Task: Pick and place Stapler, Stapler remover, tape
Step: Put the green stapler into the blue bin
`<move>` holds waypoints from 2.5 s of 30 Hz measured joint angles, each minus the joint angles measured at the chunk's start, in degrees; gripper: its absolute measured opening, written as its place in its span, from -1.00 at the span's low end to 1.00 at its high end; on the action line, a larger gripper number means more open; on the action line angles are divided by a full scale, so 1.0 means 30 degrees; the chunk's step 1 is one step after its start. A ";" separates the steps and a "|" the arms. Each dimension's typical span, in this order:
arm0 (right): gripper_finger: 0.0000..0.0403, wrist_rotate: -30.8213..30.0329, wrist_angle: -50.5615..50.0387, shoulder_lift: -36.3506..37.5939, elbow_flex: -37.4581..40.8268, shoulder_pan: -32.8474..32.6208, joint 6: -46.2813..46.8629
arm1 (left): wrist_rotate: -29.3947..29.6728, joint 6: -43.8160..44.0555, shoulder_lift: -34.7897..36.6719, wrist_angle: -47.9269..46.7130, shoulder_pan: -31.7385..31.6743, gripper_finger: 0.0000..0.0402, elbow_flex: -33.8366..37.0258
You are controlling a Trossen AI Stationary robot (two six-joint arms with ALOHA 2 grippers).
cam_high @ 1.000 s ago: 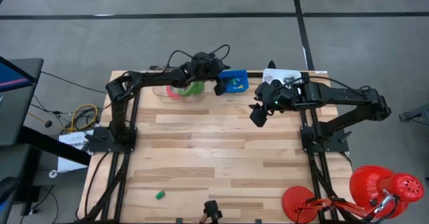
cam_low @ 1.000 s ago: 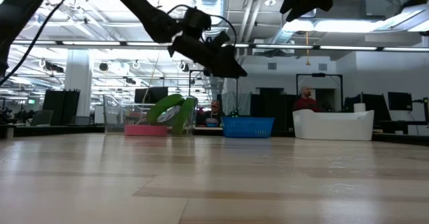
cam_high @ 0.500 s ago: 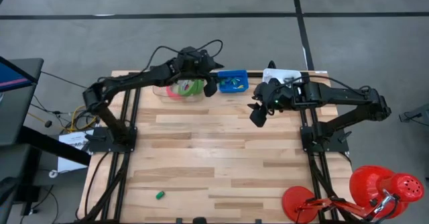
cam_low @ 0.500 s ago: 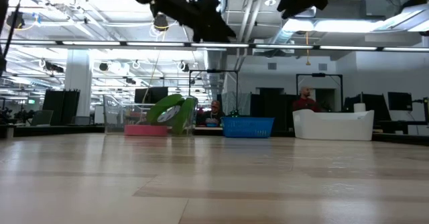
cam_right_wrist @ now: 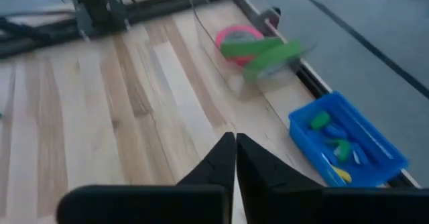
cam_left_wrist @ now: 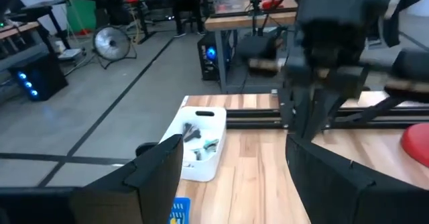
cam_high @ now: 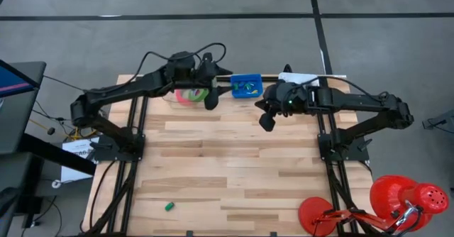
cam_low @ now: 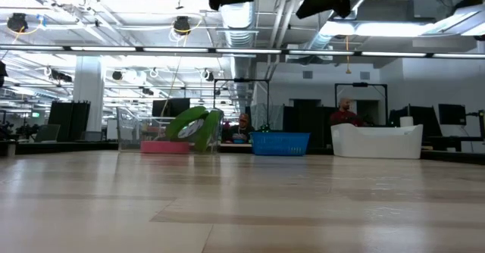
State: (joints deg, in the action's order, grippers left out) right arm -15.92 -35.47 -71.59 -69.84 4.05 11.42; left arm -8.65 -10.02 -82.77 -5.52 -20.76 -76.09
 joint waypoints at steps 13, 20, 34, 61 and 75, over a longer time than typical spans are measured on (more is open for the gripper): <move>-1.00 0.0337 0.6980 0.0212 0.2786 -0.3410 0.1100 | 0.0002 0.0007 0.0310 -0.0332 0.0256 0.26 0.0000; -1.00 -0.0136 0.5470 0.1231 0.2832 -0.4937 0.1224 | 0.0002 0.0007 0.0346 -0.0518 0.0256 0.26 0.0000; -1.00 -0.0171 0.9939 0.7882 1.0986 -0.3364 0.1136 | 0.0009 -0.0044 0.0375 -0.0538 0.0256 0.26 0.0000; -1.00 0.3876 1.2058 1.7600 1.9890 -0.0918 -0.0947 | 0.0519 -0.0051 0.0375 -0.0434 0.0249 0.26 0.0000; -1.00 0.5311 1.1990 2.1286 2.1740 -0.1034 -0.0838 | 0.1022 -0.0058 0.0375 -0.0436 0.0249 0.26 0.0000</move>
State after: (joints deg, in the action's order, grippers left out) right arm 0.01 0.50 -7.73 -4.62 0.95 8.91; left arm -5.58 -10.20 -81.65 -6.83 -20.01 -76.09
